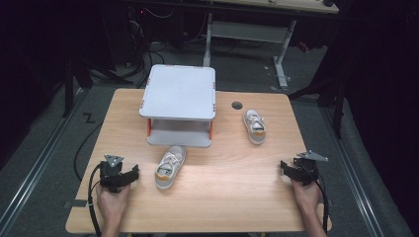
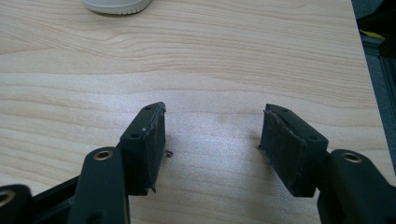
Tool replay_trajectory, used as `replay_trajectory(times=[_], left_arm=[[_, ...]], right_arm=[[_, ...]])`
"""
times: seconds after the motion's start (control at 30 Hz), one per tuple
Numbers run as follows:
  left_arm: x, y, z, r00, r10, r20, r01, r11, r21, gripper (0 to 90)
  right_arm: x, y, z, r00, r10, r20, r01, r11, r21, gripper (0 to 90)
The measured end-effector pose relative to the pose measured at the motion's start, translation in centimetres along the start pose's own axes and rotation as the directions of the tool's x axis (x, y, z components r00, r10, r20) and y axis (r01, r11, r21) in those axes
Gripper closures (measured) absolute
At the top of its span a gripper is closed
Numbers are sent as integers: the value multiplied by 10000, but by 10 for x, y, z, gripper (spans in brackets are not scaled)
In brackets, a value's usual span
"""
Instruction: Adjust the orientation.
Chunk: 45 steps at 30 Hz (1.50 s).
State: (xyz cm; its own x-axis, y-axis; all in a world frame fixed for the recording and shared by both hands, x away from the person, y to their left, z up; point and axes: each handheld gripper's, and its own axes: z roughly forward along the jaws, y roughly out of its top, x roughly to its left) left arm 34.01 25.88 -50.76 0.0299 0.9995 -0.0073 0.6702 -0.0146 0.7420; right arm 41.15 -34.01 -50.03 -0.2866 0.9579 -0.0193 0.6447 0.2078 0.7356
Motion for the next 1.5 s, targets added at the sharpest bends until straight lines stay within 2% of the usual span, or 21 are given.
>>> replay_trajectory(times=[0.6, 0.77, 0.93, 1.1, 1.3, 1.5], left_arm=[[-1, 1, 1, 9999, -88, -111, 87, 10000, -12, 266], [-1, 0, 0, 10000, -33, -37, 32, 9999, -124, 328], [1, 2, -2, 9999, 66, 115, -66, 10000, 10, 390], [3, 2, -4, 9991, -250, 354, 248, 9997, 69, 413], [-1, 4, -10, 9980, -126, 613, 123, 9999, 56, 421], [-8, 8, -20, 9957, 168, 907, -167, 9999, -18, 431]], right_arm=[[1, 0, 0, 10000, -23, 8, 23, 10000, 9, 378], [0, 0, 0, 10000, -32, -8, 32, 10000, 15, 372], [1, 0, 0, 10000, -21, 9, 21, 10000, 19, 368], [1, 0, 0, 10000, -15, 7, 15, 10000, 22, 367], [1, 0, 1, 10000, -17, 2, 17, 10000, 23, 364], [1, 0, 1, 10000, -23, -2, 23, 10000, 25, 362]])
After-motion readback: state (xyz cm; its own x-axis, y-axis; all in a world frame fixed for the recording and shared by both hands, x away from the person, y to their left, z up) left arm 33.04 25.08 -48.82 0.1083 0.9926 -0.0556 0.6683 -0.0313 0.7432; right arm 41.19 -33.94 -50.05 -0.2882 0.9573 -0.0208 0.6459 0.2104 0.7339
